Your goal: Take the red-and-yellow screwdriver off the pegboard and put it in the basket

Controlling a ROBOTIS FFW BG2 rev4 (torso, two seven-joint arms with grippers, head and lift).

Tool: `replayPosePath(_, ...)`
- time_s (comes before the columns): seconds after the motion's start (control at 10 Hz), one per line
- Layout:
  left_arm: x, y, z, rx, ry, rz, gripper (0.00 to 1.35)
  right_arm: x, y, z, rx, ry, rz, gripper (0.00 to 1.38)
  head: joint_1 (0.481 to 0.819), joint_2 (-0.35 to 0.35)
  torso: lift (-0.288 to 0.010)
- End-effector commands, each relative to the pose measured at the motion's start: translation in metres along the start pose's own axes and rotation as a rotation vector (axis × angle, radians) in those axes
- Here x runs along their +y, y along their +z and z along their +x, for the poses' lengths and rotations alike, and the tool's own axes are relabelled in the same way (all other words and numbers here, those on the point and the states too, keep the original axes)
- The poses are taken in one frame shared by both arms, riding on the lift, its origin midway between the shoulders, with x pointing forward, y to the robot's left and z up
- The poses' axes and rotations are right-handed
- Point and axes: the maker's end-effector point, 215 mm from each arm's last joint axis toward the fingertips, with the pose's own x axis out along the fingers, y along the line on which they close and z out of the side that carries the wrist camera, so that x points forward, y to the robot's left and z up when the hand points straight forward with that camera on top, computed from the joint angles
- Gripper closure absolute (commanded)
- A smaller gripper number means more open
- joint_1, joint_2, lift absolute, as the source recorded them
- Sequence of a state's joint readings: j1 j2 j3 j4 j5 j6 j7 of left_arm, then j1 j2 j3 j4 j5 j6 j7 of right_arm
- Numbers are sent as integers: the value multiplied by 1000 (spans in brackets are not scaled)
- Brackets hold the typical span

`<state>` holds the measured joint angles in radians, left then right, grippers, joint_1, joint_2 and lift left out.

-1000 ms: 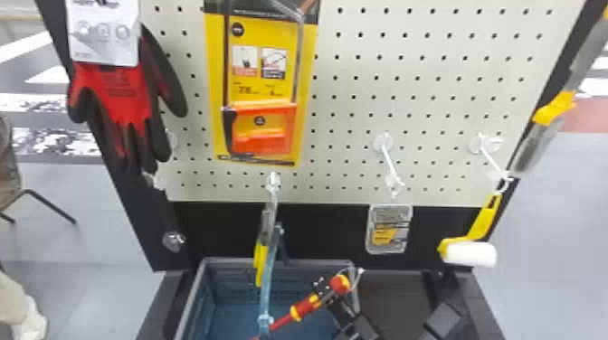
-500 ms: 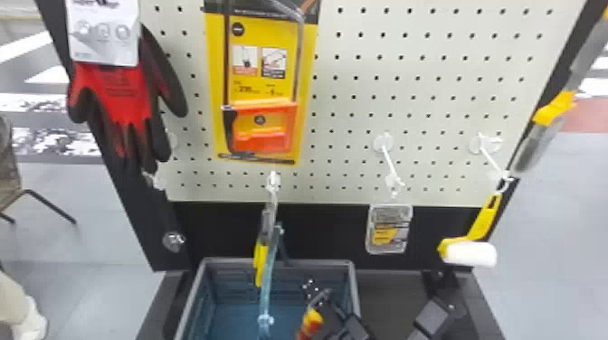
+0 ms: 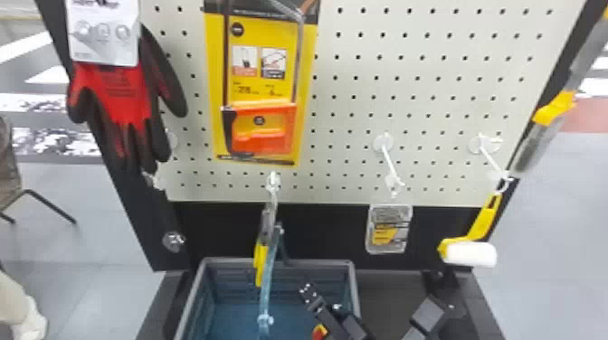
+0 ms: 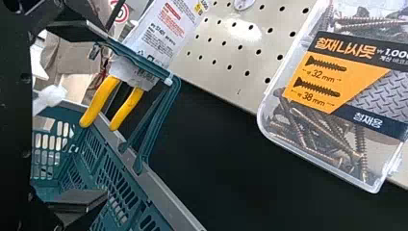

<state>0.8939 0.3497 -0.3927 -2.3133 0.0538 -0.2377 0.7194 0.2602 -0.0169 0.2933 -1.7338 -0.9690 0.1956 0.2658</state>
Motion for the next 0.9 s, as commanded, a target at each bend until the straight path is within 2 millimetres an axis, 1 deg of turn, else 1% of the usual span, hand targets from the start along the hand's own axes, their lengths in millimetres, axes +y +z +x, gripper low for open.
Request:
replayPosePath(0.0, 0, 0, 0, 0, 0, 0, 334, 0, 0, 0, -1, 1, 0, 121, 549, 0, -100)
replayPosePath(0.8, 0, -1, 0, 0, 0, 1, 334, 1, 2, 2, -1, 3, -12, 121, 549, 0, -100)
